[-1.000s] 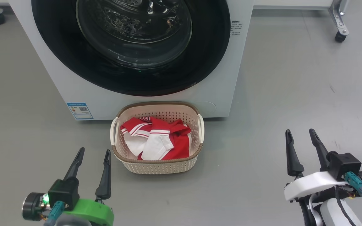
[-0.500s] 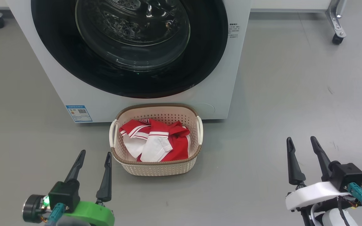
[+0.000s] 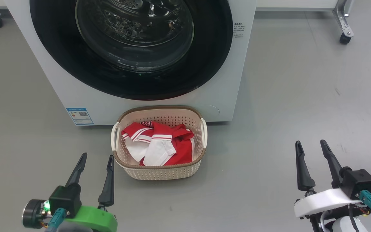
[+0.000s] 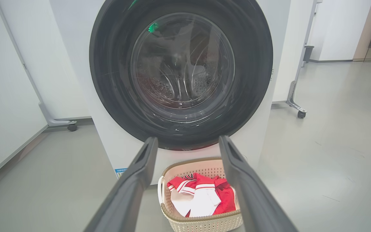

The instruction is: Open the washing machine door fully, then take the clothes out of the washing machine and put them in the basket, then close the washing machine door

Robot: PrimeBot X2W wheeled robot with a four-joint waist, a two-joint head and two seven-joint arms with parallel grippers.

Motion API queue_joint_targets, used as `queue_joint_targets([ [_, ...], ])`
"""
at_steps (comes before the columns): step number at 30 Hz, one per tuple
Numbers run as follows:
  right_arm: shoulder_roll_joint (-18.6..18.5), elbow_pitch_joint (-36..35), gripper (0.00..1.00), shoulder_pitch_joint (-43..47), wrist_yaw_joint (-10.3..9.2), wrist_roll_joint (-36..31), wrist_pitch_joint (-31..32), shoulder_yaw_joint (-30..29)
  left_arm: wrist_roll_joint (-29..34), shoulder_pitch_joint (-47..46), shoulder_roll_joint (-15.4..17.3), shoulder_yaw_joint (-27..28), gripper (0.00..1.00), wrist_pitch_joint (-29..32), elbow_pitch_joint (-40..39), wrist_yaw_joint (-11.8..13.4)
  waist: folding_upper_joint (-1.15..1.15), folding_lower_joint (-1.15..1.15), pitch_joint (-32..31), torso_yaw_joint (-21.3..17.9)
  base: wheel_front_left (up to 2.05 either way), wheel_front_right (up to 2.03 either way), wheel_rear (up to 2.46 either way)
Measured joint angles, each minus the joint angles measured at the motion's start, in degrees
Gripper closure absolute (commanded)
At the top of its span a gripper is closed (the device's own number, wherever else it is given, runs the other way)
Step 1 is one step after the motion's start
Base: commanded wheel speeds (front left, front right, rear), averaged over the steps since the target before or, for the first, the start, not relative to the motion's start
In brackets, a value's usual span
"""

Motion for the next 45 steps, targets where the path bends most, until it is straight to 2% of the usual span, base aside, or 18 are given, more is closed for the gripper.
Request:
queue_joint_targets([
  [14, -0.1, -1.9, 0.00, 1.2, -0.55, 0.0, 1.1, -0.2, 0.0, 0.0, 0.0, -0.1, 0.00, 0.5, -0.3, 0.2, 0.00, 0.00, -0.4, -0.2, 0.00, 0.00, 0.00],
  [15, -0.2, -2.0, 1.00, 1.3, -0.55, 0.0, 1.2, -0.2, 0.0, 0.0, 0.0, -0.1, 1.00, 0.5, -0.3, 0.2, 0.00, 0.00, -0.5, -0.2, 0.00, 0.00, 0.00],
  [21, 1.0, 1.2, 1.00, 3.0, -0.47, 0.0, 1.3, 0.3, 0.0, 1.3, -1.0, -0.9, 1.00, 0.5, 3.0, 0.2, 0.00, 0.00, -0.6, -0.2, 0.00, 0.00, 0.00],
  [27, 1.2, 1.4, 1.00, 3.4, -0.02, 2.4, 1.3, 0.2, -2.3, 1.9, -1.2, -0.7, 1.00, 0.5, 3.2, -0.3, 0.00, 0.00, -0.7, -0.3, 0.00, 0.00, 0.00],
  [38, 1.6, 1.4, 1.00, 3.4, 1.11, 11.6, 2.9, -1.0, -12.0, 2.0, -1.5, 0.9, 1.00, 2.0, 3.0, -1.5, 0.00, 0.00, -0.8, -0.4, 0.00, 0.00, 0.00],
  [45, 1.8, 1.5, 1.00, 3.2, 1.60, 15.8, 3.8, -2.1, -16.0, 2.0, -1.9, 2.3, 1.00, 3.0, 3.1, -2.0, 0.00, 0.00, -0.8, -0.5, 0.00, 0.00, 0.00],
])
